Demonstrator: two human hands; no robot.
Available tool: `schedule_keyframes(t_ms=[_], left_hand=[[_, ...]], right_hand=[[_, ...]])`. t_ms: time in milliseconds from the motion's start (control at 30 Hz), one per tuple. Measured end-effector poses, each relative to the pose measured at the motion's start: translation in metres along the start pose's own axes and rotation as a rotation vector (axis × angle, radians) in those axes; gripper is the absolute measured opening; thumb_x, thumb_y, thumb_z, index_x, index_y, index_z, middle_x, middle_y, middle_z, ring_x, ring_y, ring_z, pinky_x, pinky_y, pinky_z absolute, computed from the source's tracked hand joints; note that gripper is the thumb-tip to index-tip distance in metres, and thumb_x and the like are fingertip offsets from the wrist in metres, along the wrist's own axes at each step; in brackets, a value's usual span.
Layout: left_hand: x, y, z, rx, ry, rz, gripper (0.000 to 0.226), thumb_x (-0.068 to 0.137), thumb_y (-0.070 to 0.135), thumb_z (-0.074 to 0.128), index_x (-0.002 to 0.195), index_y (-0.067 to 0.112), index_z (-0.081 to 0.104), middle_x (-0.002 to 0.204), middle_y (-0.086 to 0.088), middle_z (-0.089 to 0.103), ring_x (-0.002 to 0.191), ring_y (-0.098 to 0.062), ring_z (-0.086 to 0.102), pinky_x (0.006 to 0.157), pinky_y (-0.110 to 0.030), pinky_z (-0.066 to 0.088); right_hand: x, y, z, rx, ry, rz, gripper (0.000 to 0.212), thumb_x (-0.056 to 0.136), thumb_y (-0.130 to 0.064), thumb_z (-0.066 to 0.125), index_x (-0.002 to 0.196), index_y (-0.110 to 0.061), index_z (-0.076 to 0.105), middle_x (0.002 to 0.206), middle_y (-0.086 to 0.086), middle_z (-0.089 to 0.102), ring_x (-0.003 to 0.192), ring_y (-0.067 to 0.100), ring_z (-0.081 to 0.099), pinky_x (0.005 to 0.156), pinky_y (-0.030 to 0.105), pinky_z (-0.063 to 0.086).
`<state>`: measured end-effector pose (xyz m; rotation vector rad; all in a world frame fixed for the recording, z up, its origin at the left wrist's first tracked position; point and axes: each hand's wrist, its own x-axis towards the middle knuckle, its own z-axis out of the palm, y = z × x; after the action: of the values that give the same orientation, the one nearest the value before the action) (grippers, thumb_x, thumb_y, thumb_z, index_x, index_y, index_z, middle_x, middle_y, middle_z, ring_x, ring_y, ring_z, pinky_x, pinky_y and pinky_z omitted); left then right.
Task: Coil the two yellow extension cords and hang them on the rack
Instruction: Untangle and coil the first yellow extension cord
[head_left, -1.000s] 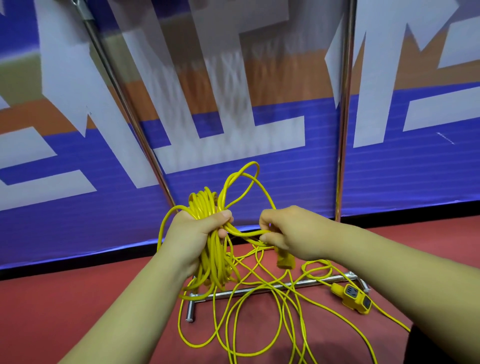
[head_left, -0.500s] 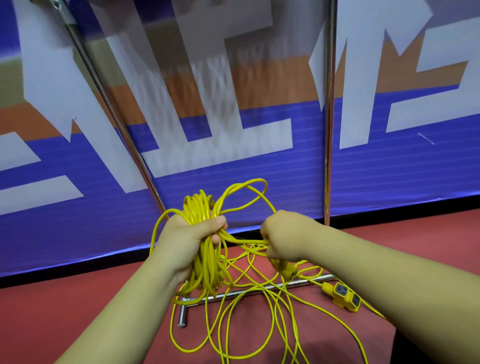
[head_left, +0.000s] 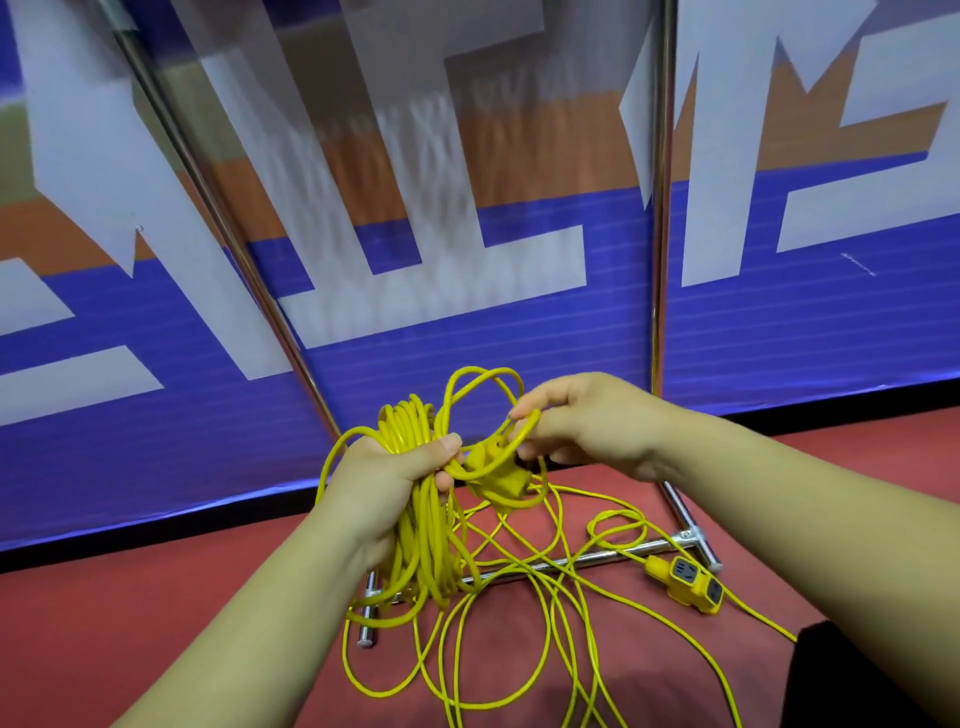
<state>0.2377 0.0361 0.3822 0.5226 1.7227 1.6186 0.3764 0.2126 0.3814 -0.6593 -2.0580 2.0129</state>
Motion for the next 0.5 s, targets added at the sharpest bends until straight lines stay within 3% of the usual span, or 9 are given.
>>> schedule_keyframes(t_ms=[133,200,267,367,500], left_hand=[[0.004,-0.003,0.003,0.027,0.036,0.0,0.018,0.08,0.018,0.079,0.073,0.002,0.074,0.056,-0.013,0.056,0.047,-0.021,0.053,0.057,-0.031,0.049],[0.005,-0.005,0.004,0.038,0.051,-0.001,0.017,0.08,0.018,0.08,0.073,0.003,0.075,0.057,-0.014,0.057,0.047,-0.022,0.053,0.058,-0.033,0.05],[0.008,-0.006,0.003,0.03,0.094,0.005,0.016,0.08,0.018,0.081,0.072,0.005,0.076,0.059,-0.015,0.059,0.048,-0.022,0.054,0.06,-0.037,0.05],[0.012,-0.007,0.001,-0.017,0.16,0.01,0.018,0.078,0.02,0.082,0.074,0.003,0.076,0.062,-0.016,0.06,0.048,-0.023,0.053,0.063,-0.039,0.048],[0.016,-0.009,-0.003,-0.06,0.248,0.01,0.023,0.08,0.018,0.081,0.082,-0.003,0.074,0.056,-0.011,0.06,0.045,-0.02,0.053,0.058,-0.032,0.047]], right_hand=[[-0.003,-0.015,-0.005,0.495,0.014,0.065,0.023,0.091,0.001,0.052,0.104,-0.008,0.068,0.098,0.013,0.075,0.088,0.02,0.073,0.092,0.031,0.054],[-0.004,-0.022,-0.005,0.59,0.048,0.032,0.022,0.091,0.0,0.053,0.11,-0.005,0.065,0.091,0.013,0.073,0.08,0.018,0.072,0.079,0.025,0.054],[-0.005,-0.026,-0.004,0.556,0.068,0.004,0.024,0.09,0.003,0.055,0.111,-0.003,0.062,0.08,0.011,0.069,0.068,0.016,0.069,0.061,0.019,0.048],[-0.008,-0.026,-0.007,0.35,0.102,0.043,0.018,0.089,0.001,0.054,0.103,-0.004,0.064,0.071,0.007,0.064,0.063,0.017,0.061,0.049,0.017,0.043],[-0.008,-0.014,-0.014,0.004,0.13,0.168,0.016,0.089,-0.01,0.058,0.096,-0.01,0.072,0.082,0.007,0.076,0.074,0.014,0.074,0.059,0.021,0.049]])
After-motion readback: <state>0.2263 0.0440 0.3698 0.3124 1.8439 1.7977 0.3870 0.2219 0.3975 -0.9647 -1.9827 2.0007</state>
